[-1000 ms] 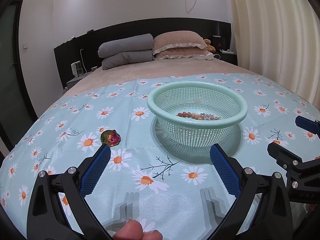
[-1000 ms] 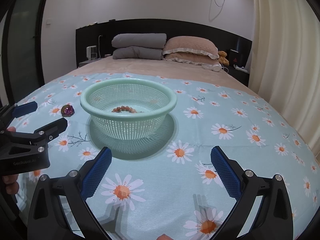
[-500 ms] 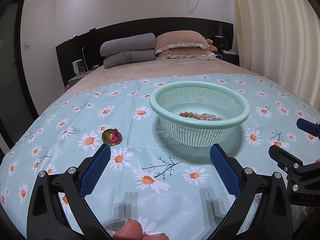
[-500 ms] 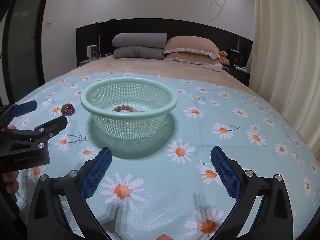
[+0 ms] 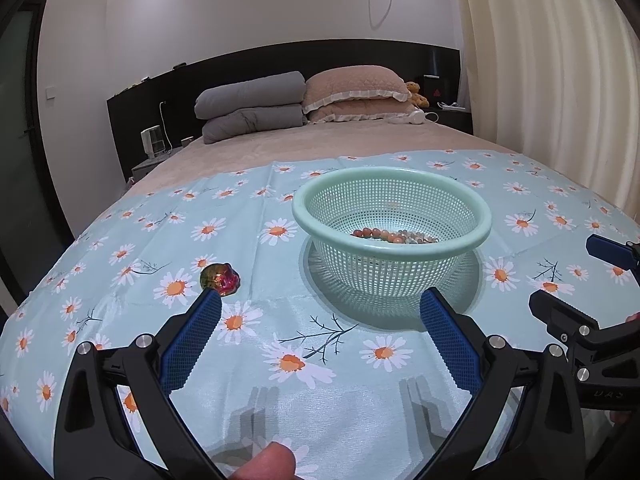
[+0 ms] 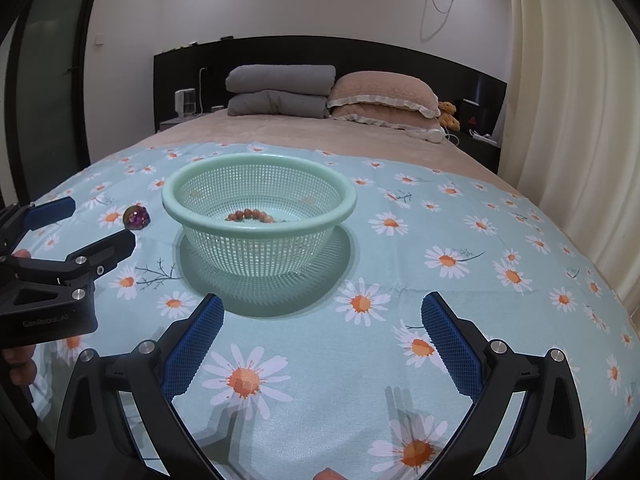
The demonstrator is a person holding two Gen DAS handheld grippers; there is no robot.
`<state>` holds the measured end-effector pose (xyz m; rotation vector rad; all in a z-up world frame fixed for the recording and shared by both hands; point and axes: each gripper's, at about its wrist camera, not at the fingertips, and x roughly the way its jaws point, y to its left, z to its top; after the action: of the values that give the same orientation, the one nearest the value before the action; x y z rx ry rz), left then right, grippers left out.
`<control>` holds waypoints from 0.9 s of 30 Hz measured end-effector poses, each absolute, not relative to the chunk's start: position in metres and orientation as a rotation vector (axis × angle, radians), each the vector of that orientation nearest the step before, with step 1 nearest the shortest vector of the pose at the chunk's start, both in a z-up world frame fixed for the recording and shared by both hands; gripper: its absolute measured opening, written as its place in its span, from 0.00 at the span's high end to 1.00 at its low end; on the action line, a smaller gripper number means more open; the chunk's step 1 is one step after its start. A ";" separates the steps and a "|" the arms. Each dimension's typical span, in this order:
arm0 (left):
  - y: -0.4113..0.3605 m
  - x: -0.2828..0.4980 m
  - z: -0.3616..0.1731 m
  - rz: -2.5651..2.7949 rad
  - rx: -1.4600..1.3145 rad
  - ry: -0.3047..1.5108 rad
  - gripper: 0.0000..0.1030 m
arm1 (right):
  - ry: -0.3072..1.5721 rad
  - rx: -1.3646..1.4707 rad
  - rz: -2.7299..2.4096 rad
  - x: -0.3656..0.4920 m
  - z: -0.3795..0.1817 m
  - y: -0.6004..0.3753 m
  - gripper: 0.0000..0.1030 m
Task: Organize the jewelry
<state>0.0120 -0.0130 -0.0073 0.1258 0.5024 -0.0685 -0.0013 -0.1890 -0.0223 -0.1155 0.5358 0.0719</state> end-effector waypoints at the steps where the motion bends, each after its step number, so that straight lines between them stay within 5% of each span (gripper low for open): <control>1: -0.013 0.012 -0.007 -0.072 0.123 0.506 0.05 | 0.536 -0.115 0.072 -0.001 -0.022 -0.189 0.07; 27: -0.011 0.018 -0.012 -0.099 0.108 0.541 0.05 | 0.530 -0.113 0.076 -0.002 -0.020 -0.191 0.07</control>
<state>0.0176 -0.0113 -0.0121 0.1082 0.5408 -0.0987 -0.0020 -0.1912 -0.0196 -0.1134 0.5300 0.0759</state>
